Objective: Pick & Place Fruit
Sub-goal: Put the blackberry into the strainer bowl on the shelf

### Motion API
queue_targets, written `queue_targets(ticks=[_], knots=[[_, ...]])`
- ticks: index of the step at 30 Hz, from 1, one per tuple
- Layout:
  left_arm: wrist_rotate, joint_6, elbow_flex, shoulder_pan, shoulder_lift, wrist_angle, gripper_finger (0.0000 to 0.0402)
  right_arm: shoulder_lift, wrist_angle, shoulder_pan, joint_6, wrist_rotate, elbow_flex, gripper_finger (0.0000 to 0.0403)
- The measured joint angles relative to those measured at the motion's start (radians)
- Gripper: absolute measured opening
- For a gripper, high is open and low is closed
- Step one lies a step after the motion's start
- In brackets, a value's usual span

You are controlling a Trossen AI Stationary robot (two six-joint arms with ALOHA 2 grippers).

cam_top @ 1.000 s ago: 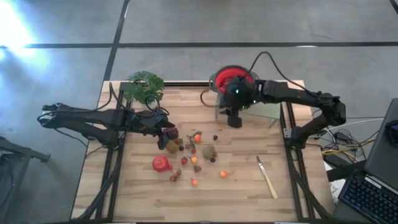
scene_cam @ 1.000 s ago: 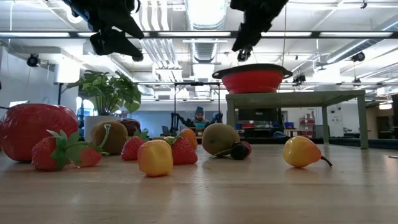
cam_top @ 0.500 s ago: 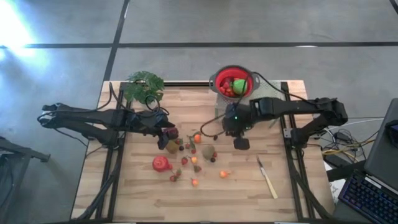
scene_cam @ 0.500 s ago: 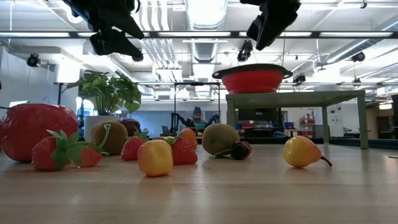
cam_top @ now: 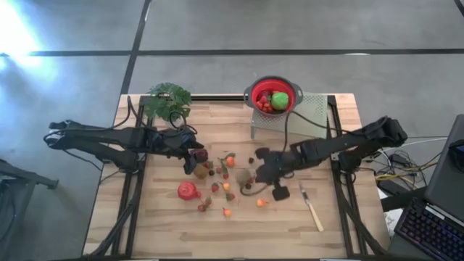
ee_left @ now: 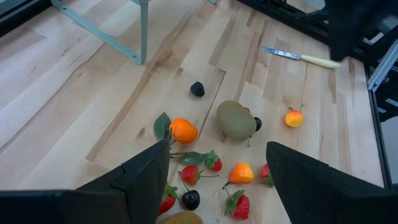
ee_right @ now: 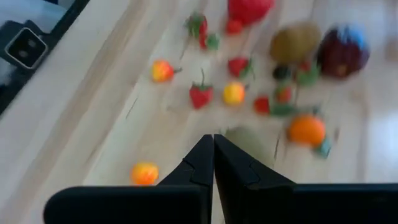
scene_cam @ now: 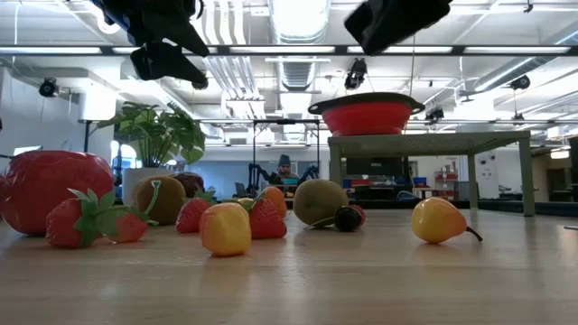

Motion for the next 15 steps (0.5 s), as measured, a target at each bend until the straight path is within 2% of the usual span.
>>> queue_targets(ticks=[7, 15], knots=[[0.0, 0.0, 0.0, 0.0, 0.0, 0.0, 0.0273, 0.0, 0.252, 0.071, -0.063, 0.027, -0.075, 0.0009], [0.0, 0.0, 0.0, 0.0, 0.0, 0.0, 0.0273, 0.0, 0.162, 0.075, 0.062, 0.035, -0.043, 0.0008]])
